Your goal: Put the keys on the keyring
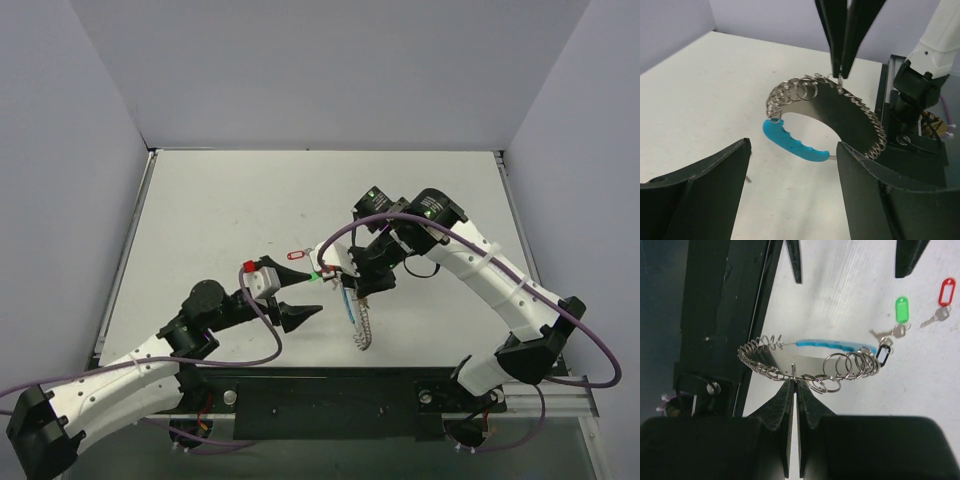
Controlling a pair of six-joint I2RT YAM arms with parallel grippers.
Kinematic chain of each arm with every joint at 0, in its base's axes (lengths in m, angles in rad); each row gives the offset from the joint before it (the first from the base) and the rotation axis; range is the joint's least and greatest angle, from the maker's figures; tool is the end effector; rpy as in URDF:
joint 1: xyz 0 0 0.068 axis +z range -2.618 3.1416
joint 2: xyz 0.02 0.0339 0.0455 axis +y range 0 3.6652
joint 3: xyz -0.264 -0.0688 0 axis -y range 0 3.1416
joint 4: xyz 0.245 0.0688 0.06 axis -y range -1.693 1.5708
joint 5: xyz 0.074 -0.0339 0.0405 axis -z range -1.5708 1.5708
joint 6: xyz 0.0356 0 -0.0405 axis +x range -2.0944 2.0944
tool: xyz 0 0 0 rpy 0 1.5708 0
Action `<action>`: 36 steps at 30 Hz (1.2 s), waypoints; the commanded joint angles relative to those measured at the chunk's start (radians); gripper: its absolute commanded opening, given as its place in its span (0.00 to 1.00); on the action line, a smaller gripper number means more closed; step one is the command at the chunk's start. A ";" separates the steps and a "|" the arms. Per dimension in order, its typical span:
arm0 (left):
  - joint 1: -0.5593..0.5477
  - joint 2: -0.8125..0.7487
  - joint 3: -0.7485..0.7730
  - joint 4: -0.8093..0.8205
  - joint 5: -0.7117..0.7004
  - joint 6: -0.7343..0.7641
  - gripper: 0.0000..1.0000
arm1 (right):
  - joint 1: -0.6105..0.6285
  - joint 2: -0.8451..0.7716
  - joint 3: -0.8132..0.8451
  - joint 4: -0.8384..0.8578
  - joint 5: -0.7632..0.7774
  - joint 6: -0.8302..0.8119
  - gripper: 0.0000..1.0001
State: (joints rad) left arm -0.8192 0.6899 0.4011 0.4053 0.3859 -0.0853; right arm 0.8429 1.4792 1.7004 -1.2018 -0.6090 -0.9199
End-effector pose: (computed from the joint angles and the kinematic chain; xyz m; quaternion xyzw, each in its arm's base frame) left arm 0.1094 -0.1367 0.2817 0.3678 0.5576 -0.4351 0.6038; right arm 0.1705 0.2220 0.4029 -0.7598 0.5133 0.2760 0.2883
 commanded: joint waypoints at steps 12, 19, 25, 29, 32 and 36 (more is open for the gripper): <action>-0.290 0.364 0.038 0.478 -0.280 0.108 0.61 | -0.068 0.066 0.011 -0.334 0.164 -0.137 0.00; -0.345 0.506 0.079 0.581 -0.378 0.142 0.45 | -0.074 0.070 0.025 -0.341 0.141 -0.151 0.00; -0.360 0.553 0.113 0.602 -0.430 0.171 0.38 | -0.073 0.067 0.024 -0.349 0.120 -0.158 0.00; -0.362 0.574 0.133 0.604 -0.407 0.173 0.34 | -0.073 0.064 0.016 -0.351 0.109 -0.162 0.00; -0.360 0.591 0.143 0.604 -0.386 0.165 0.34 | -0.074 0.064 0.018 -0.351 0.101 -0.162 0.00; -0.362 0.611 0.151 0.607 -0.386 0.159 0.31 | -0.074 0.064 0.030 -0.352 0.098 -0.161 0.00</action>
State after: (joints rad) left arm -1.1767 1.2831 0.5022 0.9466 -0.0101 0.0746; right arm 0.7719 1.5475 1.7008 -1.2984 -0.4808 -1.0687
